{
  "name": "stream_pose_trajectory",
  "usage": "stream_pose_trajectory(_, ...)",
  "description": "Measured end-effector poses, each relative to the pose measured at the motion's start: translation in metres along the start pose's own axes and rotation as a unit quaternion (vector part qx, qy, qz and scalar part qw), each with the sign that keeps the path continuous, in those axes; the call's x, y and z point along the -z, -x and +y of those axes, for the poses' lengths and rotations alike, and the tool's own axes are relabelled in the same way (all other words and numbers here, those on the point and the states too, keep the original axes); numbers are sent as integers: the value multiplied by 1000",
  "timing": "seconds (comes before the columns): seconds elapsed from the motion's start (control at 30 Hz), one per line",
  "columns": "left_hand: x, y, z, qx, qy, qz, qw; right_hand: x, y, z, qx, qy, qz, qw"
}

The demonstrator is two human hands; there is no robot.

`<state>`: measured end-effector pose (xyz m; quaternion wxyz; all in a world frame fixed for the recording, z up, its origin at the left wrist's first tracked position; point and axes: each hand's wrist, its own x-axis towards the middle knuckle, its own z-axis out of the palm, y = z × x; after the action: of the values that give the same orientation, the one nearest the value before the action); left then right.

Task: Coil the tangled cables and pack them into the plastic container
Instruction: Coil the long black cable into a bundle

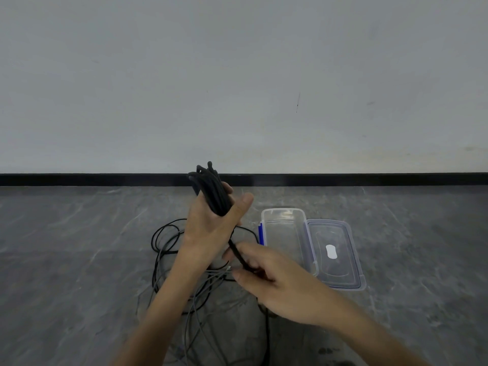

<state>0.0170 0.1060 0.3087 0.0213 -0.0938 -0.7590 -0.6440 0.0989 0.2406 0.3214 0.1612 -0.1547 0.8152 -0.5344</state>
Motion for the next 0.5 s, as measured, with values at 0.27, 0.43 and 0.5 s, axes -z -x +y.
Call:
stream_pose_trajectory(0.27,3,3,-5,56,-66,-127,988,19,-1,4,67,144,93,983)
stream_pose_trajectory(0.43,2,10,1,86,-18,-264,960,30,-1,7,105,229,126,960)
stream_pose_trajectory(0.5,3,12,1,83,-20,-298,951,35,-1,8,110,260,134,950)
